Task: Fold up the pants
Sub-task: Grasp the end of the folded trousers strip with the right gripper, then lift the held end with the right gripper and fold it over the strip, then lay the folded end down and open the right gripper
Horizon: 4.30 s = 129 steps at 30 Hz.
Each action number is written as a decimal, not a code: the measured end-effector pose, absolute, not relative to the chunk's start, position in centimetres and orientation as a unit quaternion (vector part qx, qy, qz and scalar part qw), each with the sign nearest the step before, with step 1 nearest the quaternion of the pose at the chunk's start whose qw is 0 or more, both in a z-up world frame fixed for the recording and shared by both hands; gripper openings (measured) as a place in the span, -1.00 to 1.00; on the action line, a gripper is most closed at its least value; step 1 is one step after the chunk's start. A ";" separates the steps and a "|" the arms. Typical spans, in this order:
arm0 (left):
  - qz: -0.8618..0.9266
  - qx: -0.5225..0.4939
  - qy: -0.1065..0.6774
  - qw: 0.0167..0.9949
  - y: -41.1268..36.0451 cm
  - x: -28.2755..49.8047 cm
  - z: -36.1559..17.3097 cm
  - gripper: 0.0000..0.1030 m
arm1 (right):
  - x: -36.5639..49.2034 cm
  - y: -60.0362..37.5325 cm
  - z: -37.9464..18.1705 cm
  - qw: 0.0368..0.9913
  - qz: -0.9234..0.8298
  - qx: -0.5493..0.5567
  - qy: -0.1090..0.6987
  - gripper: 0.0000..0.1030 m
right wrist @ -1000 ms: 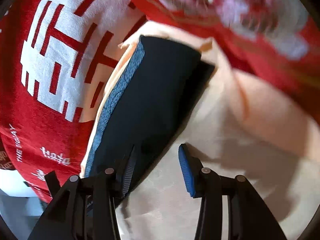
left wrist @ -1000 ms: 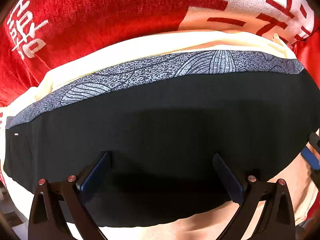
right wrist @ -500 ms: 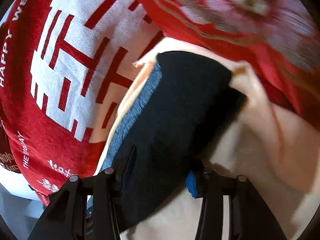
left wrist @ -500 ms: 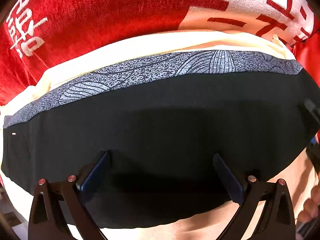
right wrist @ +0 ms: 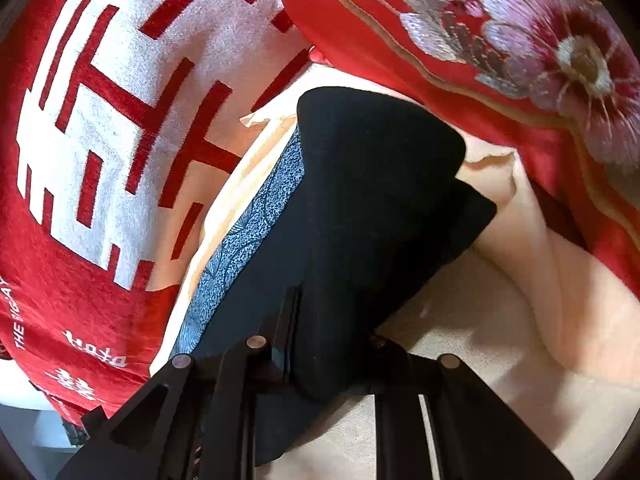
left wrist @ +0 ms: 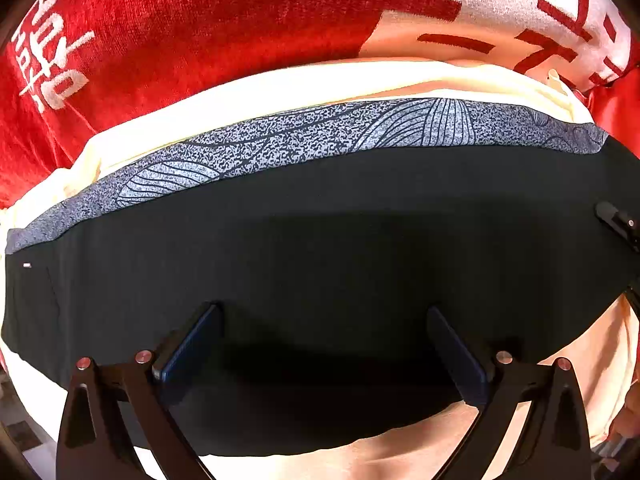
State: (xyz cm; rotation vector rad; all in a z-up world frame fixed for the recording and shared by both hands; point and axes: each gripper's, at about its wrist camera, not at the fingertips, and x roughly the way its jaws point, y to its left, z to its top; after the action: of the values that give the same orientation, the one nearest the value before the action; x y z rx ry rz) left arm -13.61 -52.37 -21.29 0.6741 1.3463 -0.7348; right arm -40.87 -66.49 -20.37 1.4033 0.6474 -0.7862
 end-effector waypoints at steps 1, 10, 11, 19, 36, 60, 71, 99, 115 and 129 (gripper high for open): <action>-0.327 0.298 0.597 0.669 -52.3 -13.6 -21.3 1.00 | -40.9 -66.6 -20.4 0.647 -0.344 0.618 0.286 -0.66; -0.334 0.295 0.597 0.667 -52.1 -13.0 -21.6 1.00 | -41.1 -66.5 -21.4 0.635 -0.335 0.637 0.281 -0.60; -0.335 0.294 0.597 0.667 -52.1 -13.0 -21.7 1.00 | -41.1 -66.5 -21.4 0.635 -0.335 0.637 0.282 -0.60; -0.337 0.288 0.595 0.670 -52.1 -13.1 -20.5 1.00 | -41.0 -66.5 -21.2 0.635 -0.339 0.632 0.285 -0.65; -0.360 0.325 0.530 0.696 -53.5 -16.0 -20.7 1.00 | -37.1 -64.3 -13.5 0.731 -0.323 0.508 0.321 -0.70; -0.320 0.249 0.565 0.719 -33.7 2.7 -15.3 1.00 | -16.3 -43.3 -11.5 0.814 -0.243 0.167 0.500 -0.66; -0.291 0.228 0.592 0.716 -26.7 7.8 -15.6 1.00 | -12.3 -33.3 -14.3 0.790 -0.245 0.012 0.562 0.14; -0.458 0.175 0.655 0.575 -38.0 0.7 -16.3 -0.74 | -25.6 -41.3 -13.2 0.737 -0.252 0.374 0.504 -0.26; -0.423 0.216 0.646 0.598 -36.4 -0.6 -18.5 -0.74 | -21.8 -44.7 -19.0 0.669 -0.172 0.596 0.410 -0.26; -0.352 0.214 0.615 0.672 -33.4 1.4 -16.2 0.59 | -18.9 -42.5 -17.3 0.693 -0.175 0.546 0.437 -0.90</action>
State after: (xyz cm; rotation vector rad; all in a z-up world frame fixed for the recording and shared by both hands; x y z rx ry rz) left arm 1.36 -33.39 -16.18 0.4818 1.3851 -0.7930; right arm -18.95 -42.47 -17.31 1.2187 0.9764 -0.3903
